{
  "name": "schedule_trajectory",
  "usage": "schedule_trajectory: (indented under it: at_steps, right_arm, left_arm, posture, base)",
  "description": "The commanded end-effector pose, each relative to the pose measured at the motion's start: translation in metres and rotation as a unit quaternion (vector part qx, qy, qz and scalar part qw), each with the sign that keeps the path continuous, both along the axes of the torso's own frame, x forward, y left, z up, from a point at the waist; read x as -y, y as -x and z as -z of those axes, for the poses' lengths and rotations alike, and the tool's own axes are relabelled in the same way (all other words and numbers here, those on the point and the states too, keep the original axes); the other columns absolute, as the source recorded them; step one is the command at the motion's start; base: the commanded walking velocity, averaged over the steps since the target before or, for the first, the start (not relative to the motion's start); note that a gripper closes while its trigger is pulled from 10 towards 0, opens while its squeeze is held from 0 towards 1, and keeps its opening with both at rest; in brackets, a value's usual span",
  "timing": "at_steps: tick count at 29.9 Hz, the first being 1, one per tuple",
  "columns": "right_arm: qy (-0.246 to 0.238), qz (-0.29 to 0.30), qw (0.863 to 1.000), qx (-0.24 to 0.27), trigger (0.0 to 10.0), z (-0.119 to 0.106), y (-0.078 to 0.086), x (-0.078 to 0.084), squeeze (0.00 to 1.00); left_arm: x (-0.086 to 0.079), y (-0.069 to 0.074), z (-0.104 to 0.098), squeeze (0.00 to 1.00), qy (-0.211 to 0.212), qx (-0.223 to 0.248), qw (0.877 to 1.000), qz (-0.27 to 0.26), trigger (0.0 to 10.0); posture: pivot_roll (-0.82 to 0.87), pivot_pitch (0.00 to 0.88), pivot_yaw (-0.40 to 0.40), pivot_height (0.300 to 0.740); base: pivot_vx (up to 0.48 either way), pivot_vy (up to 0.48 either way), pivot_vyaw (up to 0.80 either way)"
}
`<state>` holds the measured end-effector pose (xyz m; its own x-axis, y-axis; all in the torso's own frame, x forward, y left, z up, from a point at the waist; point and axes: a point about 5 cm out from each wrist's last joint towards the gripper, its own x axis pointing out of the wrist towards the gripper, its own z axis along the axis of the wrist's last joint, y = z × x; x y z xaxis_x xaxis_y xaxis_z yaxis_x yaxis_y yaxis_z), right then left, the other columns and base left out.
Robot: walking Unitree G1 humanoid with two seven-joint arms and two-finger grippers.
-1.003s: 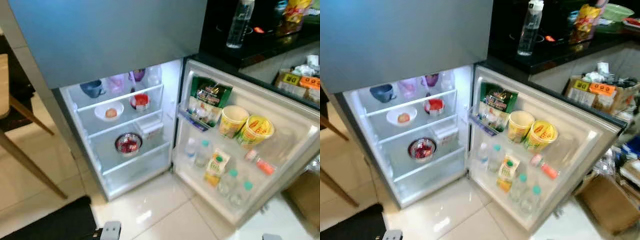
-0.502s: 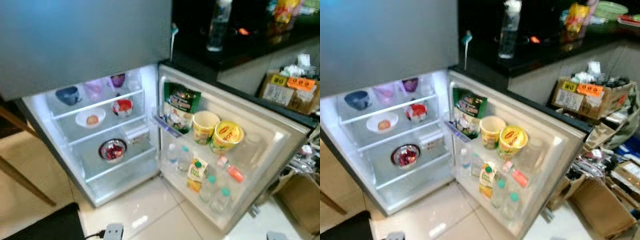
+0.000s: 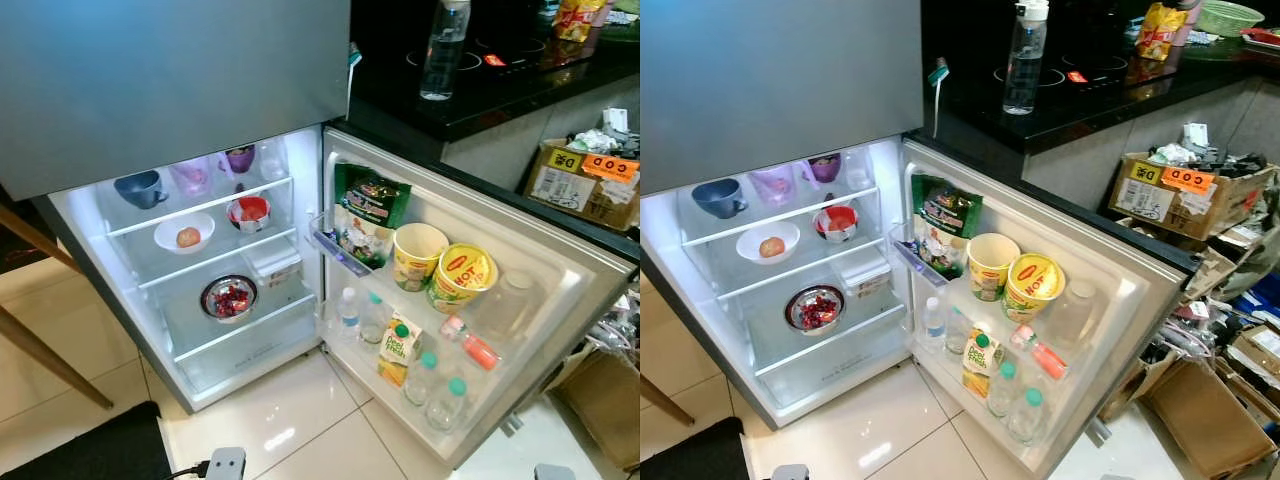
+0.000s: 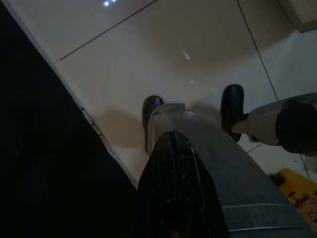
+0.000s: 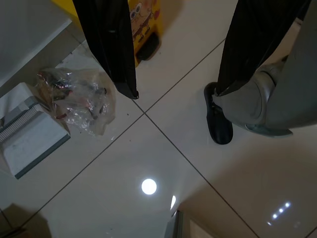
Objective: Restocking fridge
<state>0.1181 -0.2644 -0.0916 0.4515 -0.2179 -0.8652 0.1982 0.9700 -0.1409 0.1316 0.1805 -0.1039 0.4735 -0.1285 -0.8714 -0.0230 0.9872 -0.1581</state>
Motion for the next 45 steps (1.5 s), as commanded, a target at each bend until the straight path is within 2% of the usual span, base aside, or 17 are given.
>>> schedule_trajectory:
  at_steps: [1, 8, 21, 32, 36, 45]
  right_arm:
    - [0.006, 0.012, 1.0, 0.002, 10.0, -0.001, 0.001, 0.004, 0.0]
    - [0.016, 0.019, 1.0, 0.013, 10.0, -0.005, -0.005, 0.01, 0.0]
    - [0.017, 0.016, 1.0, 0.003, 10.0, -0.003, 0.0, 0.009, 0.0]
    - [0.016, 0.017, 1.0, 0.001, 10.0, -0.002, 0.001, 0.008, 0.0]
    - [0.016, 0.017, 1.0, 0.003, 10.0, -0.003, 0.0, 0.008, 0.0]
    - [0.032, 0.028, 0.998, 0.038, 10.0, -0.012, -0.018, 0.017, 0.0]
  left_arm:
    - [0.0, 0.003, 0.001, 0.0, -0.004, -0.009, 1.0, 0.003, 10.0]
    - [0.001, 0.002, 0.001, 0.0, -0.005, -0.007, 1.0, 0.007, 10.0]
    - [0.001, 0.0, 0.0, 0.0, -0.007, -0.006, 1.0, 0.012, 10.0]
    - [0.001, -0.002, -0.001, 0.0, 0.002, 0.005, 1.0, 0.015, 10.0]
    - [0.001, -0.001, 0.0, 0.0, 0.001, 0.0, 1.0, 0.028, 10.0]
    - [-0.001, 0.001, 0.0, 0.0, -0.002, -0.002, 1.0, 0.016, 10.0]
  posture:
    - [-0.08, 0.0, -0.003, 0.74]
    - [-0.08, 0.0, -0.004, 0.74]
    - [-0.09, 0.0, -0.004, 0.74]
    - [-0.09, 0.0, -0.002, 0.74]
    - [-0.09, 0.0, -0.002, 0.74]
    - [-0.09, 0.0, -0.002, 0.74]
  base:
    - [-0.315, 0.0, 0.0]
    - [-0.322, 0.0, 0.0]
    - [-0.349, 0.0, 0.0]
    - [0.0, 0.0, 0.0]
    - [0.0, -0.415, 0.0]
    - [0.0, -0.333, 0.0]
